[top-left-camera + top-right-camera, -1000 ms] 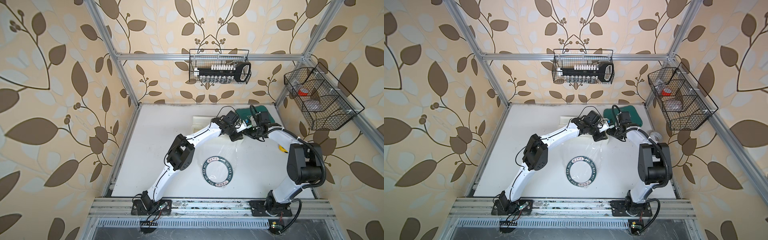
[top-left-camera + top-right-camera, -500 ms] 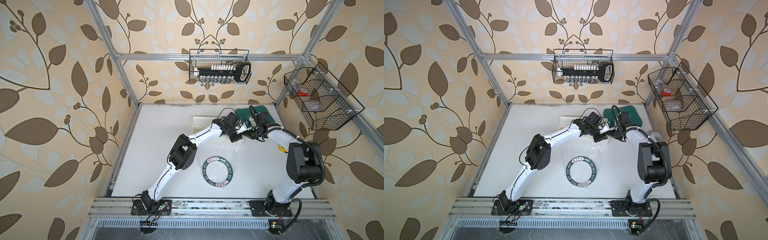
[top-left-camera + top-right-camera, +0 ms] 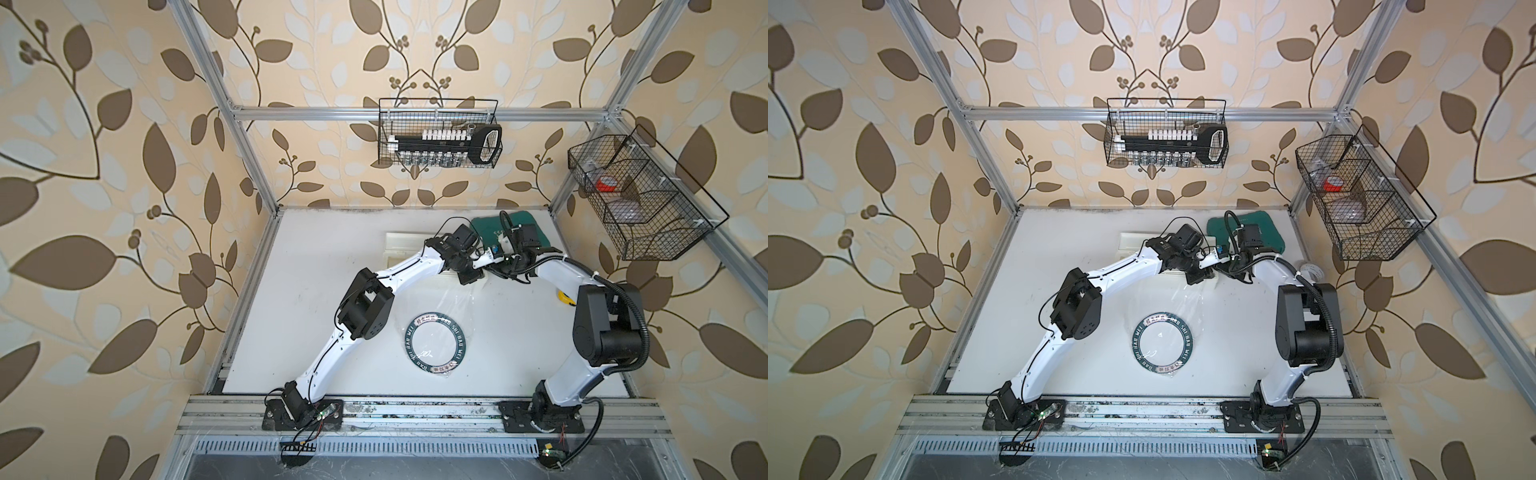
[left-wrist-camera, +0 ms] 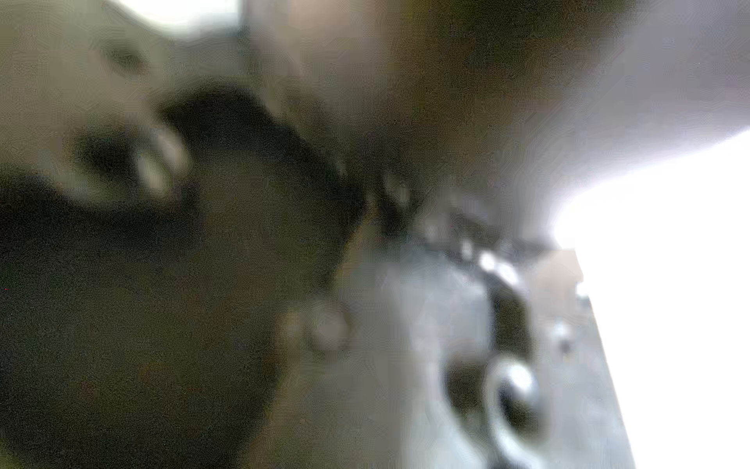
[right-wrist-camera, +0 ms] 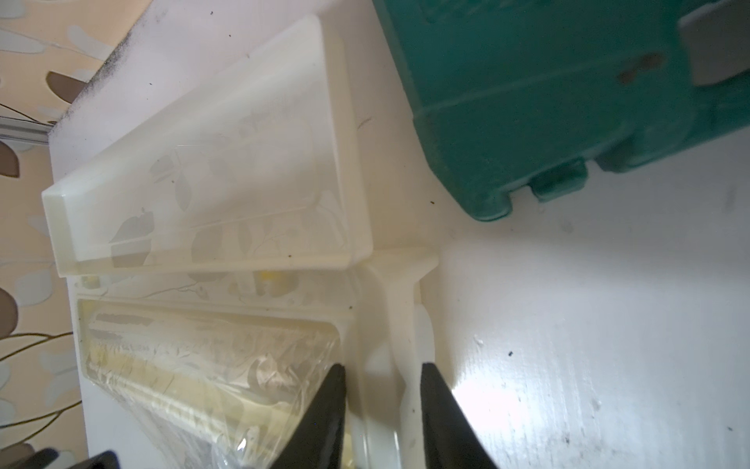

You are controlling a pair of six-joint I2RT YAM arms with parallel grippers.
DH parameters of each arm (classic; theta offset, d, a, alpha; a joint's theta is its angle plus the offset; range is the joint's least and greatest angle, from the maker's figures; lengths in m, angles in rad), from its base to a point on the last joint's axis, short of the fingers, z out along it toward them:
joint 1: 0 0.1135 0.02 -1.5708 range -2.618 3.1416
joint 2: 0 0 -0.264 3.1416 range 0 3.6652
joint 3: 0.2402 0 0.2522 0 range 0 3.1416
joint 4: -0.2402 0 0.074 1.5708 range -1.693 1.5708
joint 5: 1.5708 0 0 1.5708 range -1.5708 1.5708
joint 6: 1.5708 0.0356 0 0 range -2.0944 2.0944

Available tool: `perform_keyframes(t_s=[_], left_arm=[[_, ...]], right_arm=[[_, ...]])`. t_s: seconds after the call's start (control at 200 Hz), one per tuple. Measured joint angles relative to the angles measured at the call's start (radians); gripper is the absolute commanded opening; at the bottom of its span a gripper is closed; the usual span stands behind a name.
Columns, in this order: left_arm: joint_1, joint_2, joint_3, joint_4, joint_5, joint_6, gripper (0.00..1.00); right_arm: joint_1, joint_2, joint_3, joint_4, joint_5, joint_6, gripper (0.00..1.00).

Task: Wrap the plate with plastic wrap
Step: Tear off the plastic wrap from the plastic wrap cutting box.

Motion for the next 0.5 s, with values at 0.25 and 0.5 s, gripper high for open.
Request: perform_keyframes(t_s=[0.25,0.5], left_arm=[[-0.001,0.0,0.0,0.0,0.001,0.001,0.18],[0.0,0.0,-0.002,0.004,-0.01,0.008,0.02]], right_arm=[[-0.003,0.005,0.0,0.008,-0.012,0.0,0.3],[-0.003,0.007,-0.008,0.035,-0.013,-0.003,0.24]])
